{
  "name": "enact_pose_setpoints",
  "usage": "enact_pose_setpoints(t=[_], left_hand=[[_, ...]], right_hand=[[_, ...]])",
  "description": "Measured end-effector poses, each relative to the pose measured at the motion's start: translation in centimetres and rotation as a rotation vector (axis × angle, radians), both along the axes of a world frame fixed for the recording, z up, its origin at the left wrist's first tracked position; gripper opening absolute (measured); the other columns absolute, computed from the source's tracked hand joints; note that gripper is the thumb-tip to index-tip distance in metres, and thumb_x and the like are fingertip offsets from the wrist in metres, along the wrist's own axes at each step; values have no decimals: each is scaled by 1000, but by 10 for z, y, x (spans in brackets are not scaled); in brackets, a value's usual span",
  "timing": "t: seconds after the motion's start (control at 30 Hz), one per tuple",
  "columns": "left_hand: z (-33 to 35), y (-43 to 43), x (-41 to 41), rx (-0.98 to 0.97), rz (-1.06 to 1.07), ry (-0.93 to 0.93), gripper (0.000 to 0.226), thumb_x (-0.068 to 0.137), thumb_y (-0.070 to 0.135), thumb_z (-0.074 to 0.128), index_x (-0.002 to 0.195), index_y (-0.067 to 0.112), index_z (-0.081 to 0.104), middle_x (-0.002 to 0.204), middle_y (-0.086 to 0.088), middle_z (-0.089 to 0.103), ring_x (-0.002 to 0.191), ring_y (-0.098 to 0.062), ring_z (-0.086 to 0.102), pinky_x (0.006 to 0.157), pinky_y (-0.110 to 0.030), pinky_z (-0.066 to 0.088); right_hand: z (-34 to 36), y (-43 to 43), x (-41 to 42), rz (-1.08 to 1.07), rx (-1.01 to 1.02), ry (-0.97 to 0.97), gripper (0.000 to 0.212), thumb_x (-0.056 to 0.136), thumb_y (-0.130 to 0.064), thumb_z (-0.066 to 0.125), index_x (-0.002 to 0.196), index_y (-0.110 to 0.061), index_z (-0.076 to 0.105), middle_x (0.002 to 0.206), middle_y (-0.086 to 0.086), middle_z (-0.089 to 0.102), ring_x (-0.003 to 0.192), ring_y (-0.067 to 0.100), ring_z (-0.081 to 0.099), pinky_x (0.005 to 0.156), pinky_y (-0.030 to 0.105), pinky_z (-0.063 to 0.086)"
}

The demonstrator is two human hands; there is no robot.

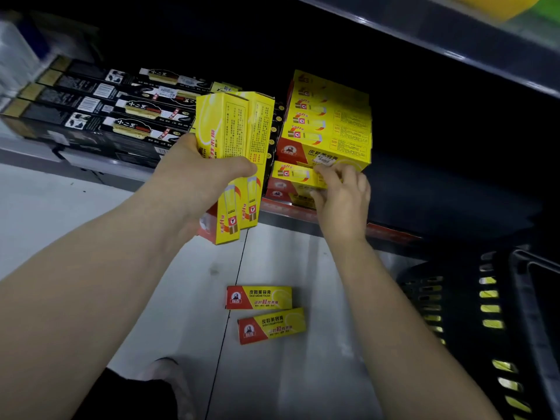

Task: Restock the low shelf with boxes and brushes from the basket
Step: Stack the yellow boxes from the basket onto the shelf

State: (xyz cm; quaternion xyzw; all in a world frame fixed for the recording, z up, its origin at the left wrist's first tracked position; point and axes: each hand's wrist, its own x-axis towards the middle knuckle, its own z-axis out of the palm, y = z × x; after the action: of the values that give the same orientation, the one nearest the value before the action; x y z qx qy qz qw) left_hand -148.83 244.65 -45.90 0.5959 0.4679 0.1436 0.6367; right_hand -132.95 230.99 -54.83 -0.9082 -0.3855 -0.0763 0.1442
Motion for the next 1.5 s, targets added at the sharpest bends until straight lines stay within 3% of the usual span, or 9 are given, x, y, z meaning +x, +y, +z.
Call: enact_pose_setpoints(t=[0.2,0.4,0.47,0.57,0.87,1.0,1.13,1.37,1.5], left_hand=[[-4,2,-1,6,-18,37,34,69,23,78,96,30,59,94,7,71,88,-19,68,88,-46,52],[-6,1,1,-8,-24,59,41,70,22,78,105,25,59,95,6,70,87,-19,68,88,-44,52],[-6,0,2,-16,-22,57,36,69,22,78,100,27,60,94,6,71,87,-18,68,87,-44,53],[-5,-1,4,-22,-29,53,34,68,21,79,95,27,59,94,5,71,86,-18,69,86,-43,53],[-4,-7,4,-15,-30,54,36,70,19,78,100,24,58,96,1,71,88,-21,68,87,-44,53],[-5,-4,4,-5,-19,64,41,70,21,77,107,22,58,97,2,70,88,-21,68,87,-45,53],[-7,0,5,-7,-27,55,39,71,22,77,105,23,58,95,5,70,87,-18,68,84,-41,53],[-7,-7,12,-10,-27,19,31,72,19,77,89,28,53,92,5,68,85,-19,67,79,-40,54],[-7,-9,14,-3,-56,43,40,72,21,77,105,23,56,97,2,69,89,-22,67,88,-47,52]], right_hand=[[-9,0,-3,-47,120,-22,31,79,-16,72,107,-10,61,107,10,61,110,31,53,113,44,19],[-29,-24,-36,1,408,83,12,81,-8,64,93,-8,59,100,9,58,97,25,52,95,38,38],[-46,-36,-52,74,245,412,12,84,-9,60,96,-12,60,100,5,59,93,22,54,87,36,44],[-86,-50,-80,202,-481,783,45,84,-29,65,125,-21,50,128,1,49,116,21,46,100,35,39],[-150,-48,-99,284,-781,587,66,81,-46,65,136,-22,38,141,5,40,132,29,31,113,45,11],[-125,-48,-94,268,-373,538,43,78,-37,70,112,-24,47,121,-3,54,120,20,44,114,38,13],[-69,-54,-86,80,104,545,53,63,-32,83,104,-35,49,84,-27,41,86,3,35,78,24,33],[16,-67,-50,166,256,432,44,81,-20,71,123,-17,58,109,-6,57,100,12,51,82,25,42],[42,-66,-50,-18,609,1078,34,76,-14,73,104,-25,57,89,-11,69,83,6,64,71,19,52]])
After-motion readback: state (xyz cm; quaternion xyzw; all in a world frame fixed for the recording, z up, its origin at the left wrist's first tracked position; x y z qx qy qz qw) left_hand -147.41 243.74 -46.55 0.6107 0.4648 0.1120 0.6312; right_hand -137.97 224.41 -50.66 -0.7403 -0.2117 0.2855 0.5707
